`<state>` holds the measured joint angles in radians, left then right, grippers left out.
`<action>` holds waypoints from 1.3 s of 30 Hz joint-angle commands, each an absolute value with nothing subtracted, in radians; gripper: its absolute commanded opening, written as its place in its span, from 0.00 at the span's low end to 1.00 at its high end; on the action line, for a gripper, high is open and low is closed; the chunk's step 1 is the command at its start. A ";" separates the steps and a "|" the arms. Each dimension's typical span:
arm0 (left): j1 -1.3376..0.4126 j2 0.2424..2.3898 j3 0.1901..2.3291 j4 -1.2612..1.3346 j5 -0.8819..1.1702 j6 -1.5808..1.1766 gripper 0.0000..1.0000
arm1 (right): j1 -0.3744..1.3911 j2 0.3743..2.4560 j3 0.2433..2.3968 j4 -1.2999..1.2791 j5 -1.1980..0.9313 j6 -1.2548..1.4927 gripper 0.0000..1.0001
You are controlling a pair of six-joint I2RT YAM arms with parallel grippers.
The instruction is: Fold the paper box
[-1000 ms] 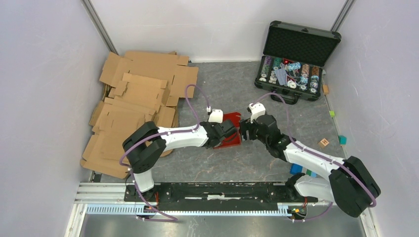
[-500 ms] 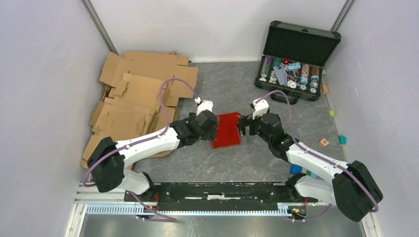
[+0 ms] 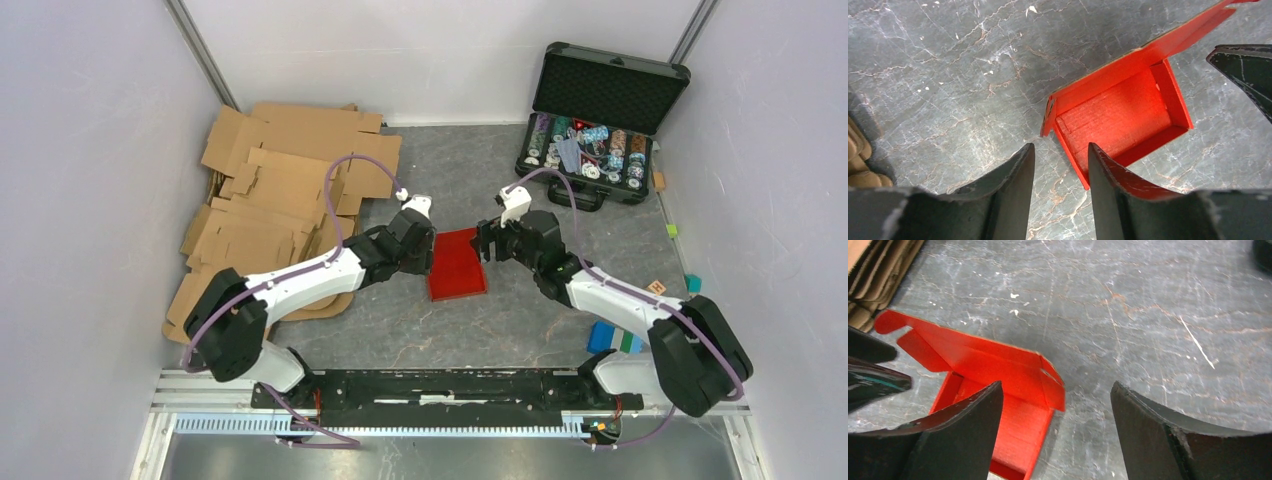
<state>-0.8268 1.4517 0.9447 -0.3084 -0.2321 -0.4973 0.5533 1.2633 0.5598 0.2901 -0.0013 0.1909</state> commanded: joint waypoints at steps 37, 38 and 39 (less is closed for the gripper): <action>-0.822 1.554 1.035 -0.268 -0.175 -0.453 0.15 | 0.549 1.301 0.664 0.117 -0.076 0.181 0.42; -0.822 1.554 1.035 -0.268 -0.175 -0.451 0.16 | 0.550 1.301 0.663 0.114 -0.077 0.181 0.42; -0.822 1.557 1.038 -0.268 -0.176 -0.448 0.19 | 0.549 1.303 0.664 0.111 -0.078 0.181 0.42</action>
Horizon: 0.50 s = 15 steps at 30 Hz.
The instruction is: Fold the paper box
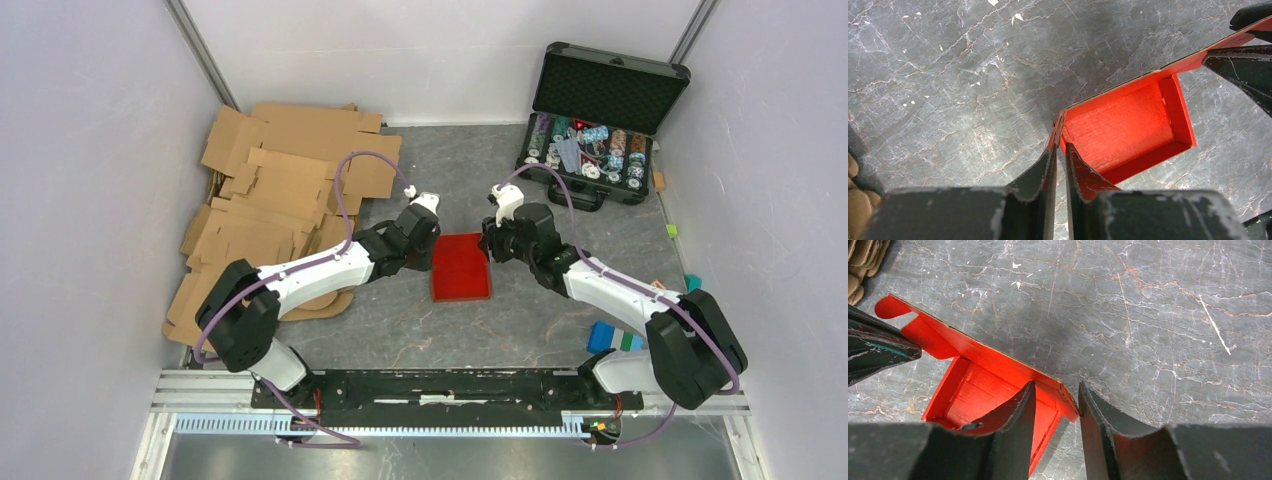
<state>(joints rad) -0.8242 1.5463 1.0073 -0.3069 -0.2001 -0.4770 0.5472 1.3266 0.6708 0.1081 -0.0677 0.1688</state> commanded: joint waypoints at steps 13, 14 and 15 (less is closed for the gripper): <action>-0.821 1.610 1.090 -0.315 -0.209 -0.417 0.25 | 0.560 1.304 0.701 0.004 0.022 0.144 0.55; -0.821 1.613 1.093 -0.320 -0.214 -0.412 0.25 | 0.560 1.304 0.701 0.002 0.028 0.139 0.54; -0.821 1.617 1.096 -0.323 -0.220 -0.410 0.26 | 0.560 1.302 0.701 0.002 0.031 0.137 0.55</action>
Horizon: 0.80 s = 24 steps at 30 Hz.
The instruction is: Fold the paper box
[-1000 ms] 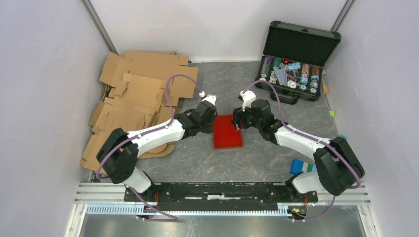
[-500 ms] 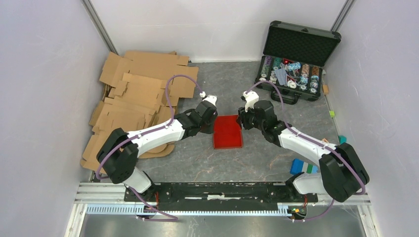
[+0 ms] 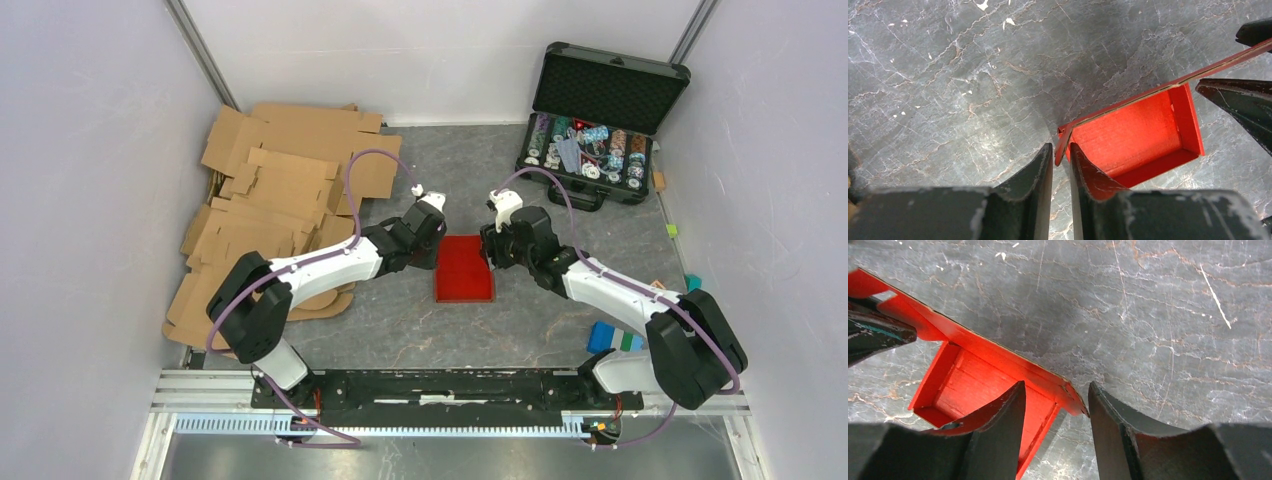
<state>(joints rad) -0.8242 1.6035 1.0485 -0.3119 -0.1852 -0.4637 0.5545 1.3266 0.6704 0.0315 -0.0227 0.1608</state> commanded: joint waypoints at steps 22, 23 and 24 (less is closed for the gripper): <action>-0.818 1.627 1.132 -0.302 -0.132 -0.340 0.19 | 0.561 1.269 0.693 -0.009 0.018 0.148 0.30; -0.820 1.627 1.131 -0.301 -0.125 -0.345 0.17 | 0.561 1.270 0.696 -0.009 0.016 0.151 0.26; -0.822 1.627 1.131 -0.301 -0.119 -0.352 0.16 | 0.562 1.269 0.697 -0.008 0.011 0.156 0.24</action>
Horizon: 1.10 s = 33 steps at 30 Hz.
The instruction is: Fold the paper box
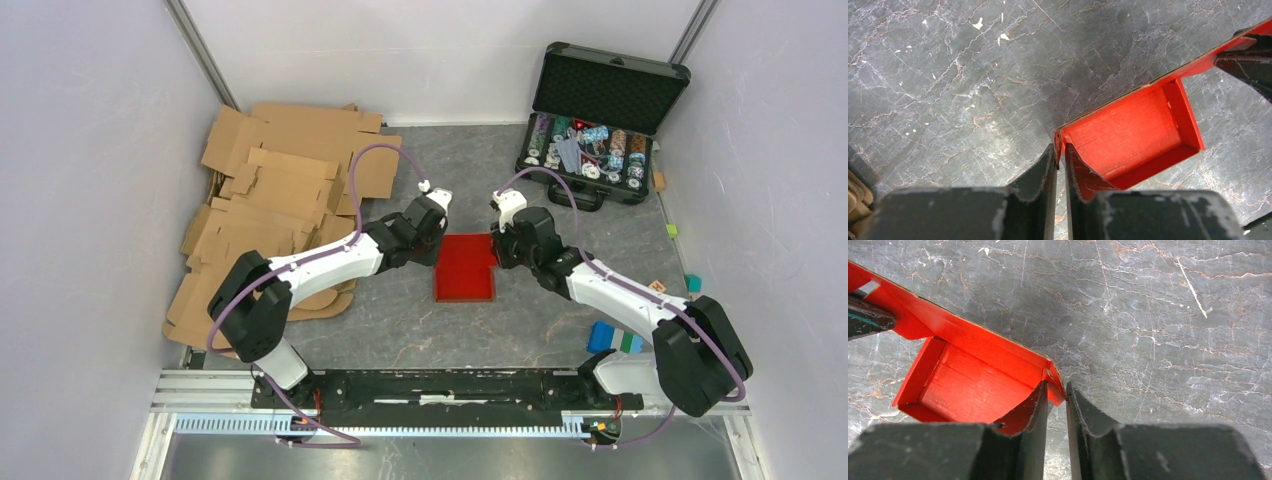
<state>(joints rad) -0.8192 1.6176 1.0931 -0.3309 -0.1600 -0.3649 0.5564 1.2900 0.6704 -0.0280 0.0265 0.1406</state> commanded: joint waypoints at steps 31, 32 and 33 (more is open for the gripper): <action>-0.860 1.471 0.894 0.053 -0.362 -0.539 0.02 | 0.733 1.212 0.381 0.648 0.268 0.372 0.00; -0.862 1.472 0.881 0.066 -0.369 -0.547 0.02 | 0.738 1.220 0.372 0.666 0.278 0.376 0.00; -0.862 1.477 0.870 0.072 -0.370 -0.558 0.02 | 0.743 1.226 0.362 0.679 0.287 0.382 0.00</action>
<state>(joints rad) -0.8429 1.5051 0.9150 -0.1146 -0.3264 -0.4946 0.7208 1.2148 0.3935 0.4980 0.2451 0.3420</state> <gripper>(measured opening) 0.040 0.010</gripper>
